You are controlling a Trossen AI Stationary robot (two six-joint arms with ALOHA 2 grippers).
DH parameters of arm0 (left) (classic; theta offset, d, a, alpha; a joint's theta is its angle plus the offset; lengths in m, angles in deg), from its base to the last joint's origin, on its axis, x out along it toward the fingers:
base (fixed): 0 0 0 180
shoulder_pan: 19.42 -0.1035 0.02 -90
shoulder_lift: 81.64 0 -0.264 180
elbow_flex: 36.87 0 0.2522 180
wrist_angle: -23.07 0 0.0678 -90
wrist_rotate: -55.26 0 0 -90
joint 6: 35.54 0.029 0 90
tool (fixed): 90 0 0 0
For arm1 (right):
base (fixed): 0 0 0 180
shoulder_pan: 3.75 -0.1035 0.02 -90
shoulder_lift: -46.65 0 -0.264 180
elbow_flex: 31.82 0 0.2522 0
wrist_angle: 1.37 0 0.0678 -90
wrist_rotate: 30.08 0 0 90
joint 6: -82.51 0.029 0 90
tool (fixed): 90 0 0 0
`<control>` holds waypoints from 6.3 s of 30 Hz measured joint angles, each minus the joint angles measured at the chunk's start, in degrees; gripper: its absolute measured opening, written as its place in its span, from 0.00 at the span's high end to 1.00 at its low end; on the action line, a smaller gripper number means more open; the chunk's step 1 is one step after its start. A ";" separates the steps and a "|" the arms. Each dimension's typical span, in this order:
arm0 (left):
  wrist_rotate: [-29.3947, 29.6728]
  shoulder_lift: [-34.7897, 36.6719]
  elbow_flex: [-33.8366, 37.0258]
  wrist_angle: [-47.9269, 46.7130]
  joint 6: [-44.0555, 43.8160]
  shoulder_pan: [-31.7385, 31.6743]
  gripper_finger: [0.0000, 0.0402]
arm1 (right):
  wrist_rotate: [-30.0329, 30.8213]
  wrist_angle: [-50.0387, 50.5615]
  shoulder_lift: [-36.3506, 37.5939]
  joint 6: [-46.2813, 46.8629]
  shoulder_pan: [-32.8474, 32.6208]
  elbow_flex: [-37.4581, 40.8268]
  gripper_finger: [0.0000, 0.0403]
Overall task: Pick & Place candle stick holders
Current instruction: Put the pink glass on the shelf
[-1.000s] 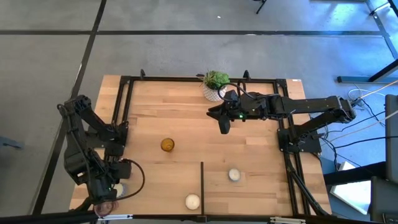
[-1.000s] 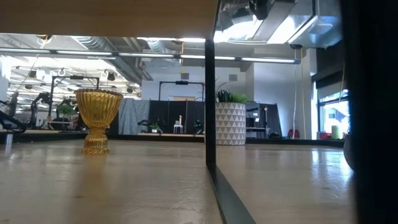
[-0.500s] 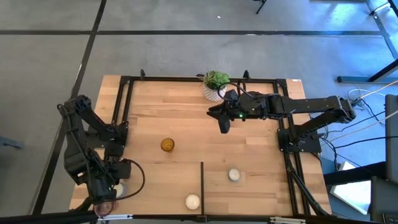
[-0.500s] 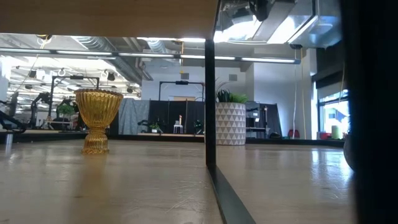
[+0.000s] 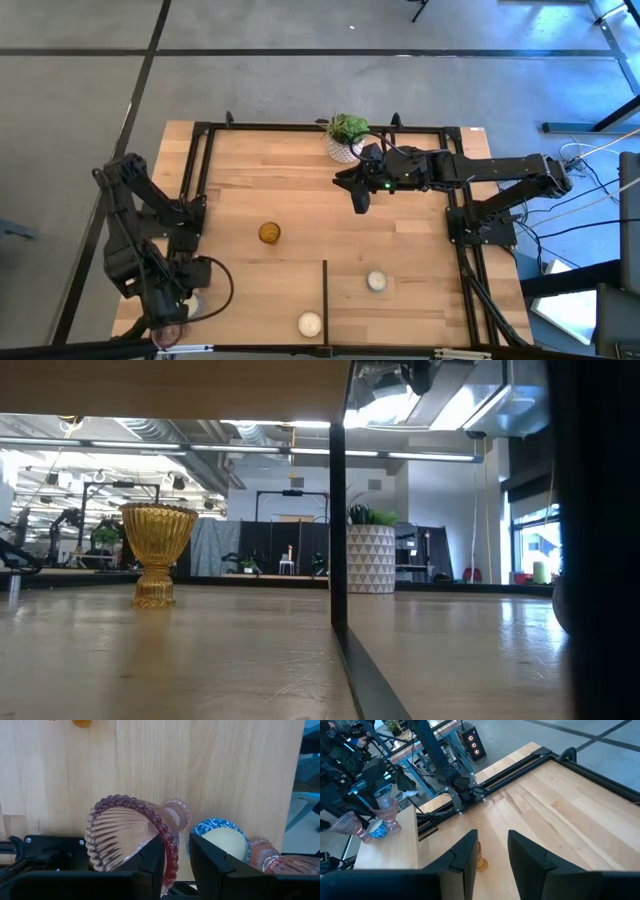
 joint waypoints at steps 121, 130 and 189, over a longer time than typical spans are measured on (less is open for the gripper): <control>0.18 -4.75 -8.37 0.02 -2.40 -1.51 0.75 | -0.07 5.93 0.01 1.93 -0.09 0.00 0.73; 7.97 -3.28 -14.85 0.16 4.55 -4.97 0.75 | 0.06 6.49 -0.01 2.32 -0.09 0.00 0.73; -7.76 -5.75 -2.16 6.62 11.39 -13.31 1.00 | 1.78 14.56 -0.06 3.23 -0.09 0.00 0.73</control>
